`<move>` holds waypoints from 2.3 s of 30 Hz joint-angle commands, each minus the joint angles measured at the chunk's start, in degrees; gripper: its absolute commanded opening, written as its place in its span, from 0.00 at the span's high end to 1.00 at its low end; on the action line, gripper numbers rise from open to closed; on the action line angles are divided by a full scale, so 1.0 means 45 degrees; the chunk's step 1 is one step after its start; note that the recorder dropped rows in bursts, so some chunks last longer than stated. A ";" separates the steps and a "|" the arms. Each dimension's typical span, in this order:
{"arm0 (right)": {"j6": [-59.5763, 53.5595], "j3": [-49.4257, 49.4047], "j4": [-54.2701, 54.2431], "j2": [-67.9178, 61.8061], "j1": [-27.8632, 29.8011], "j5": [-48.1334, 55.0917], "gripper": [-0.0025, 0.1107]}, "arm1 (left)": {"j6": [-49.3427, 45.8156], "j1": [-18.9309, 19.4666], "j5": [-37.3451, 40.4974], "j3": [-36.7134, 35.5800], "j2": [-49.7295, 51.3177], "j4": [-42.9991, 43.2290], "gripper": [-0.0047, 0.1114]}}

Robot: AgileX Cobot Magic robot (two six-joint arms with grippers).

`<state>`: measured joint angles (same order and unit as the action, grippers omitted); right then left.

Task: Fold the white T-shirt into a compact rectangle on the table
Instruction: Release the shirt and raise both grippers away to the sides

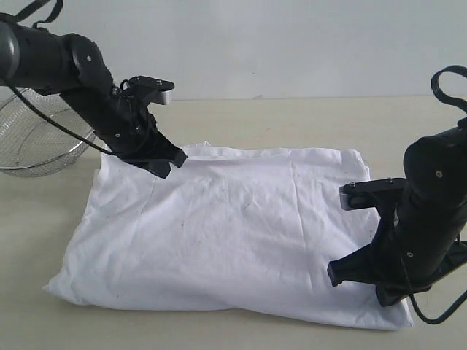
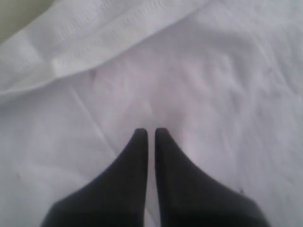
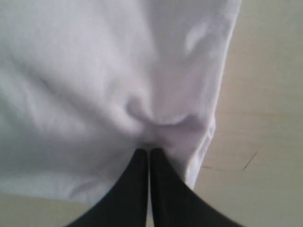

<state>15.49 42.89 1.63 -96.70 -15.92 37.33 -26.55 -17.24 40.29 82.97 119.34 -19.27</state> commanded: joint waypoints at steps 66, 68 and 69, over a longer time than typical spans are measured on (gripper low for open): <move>-0.2782 -0.0039 -0.3264 0.4346 0.3017 0.0926 0.98 | -0.0012 0.0197 0.2993 -0.1914 -0.3843 -0.2284 0.92; -0.2782 -0.0039 -0.3239 0.4323 0.3017 0.0977 0.98 | -0.0012 0.0197 0.2942 -0.2580 -0.4430 -0.2286 0.92; -0.2807 -0.0039 -0.3239 0.4323 0.3017 0.0973 0.98 | -0.0012 0.0197 0.2858 -0.2942 -0.4713 -0.2286 0.92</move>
<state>2.96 42.76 -12.90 -77.68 -2.78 41.72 -26.18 -16.38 54.17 73.46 101.55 -29.25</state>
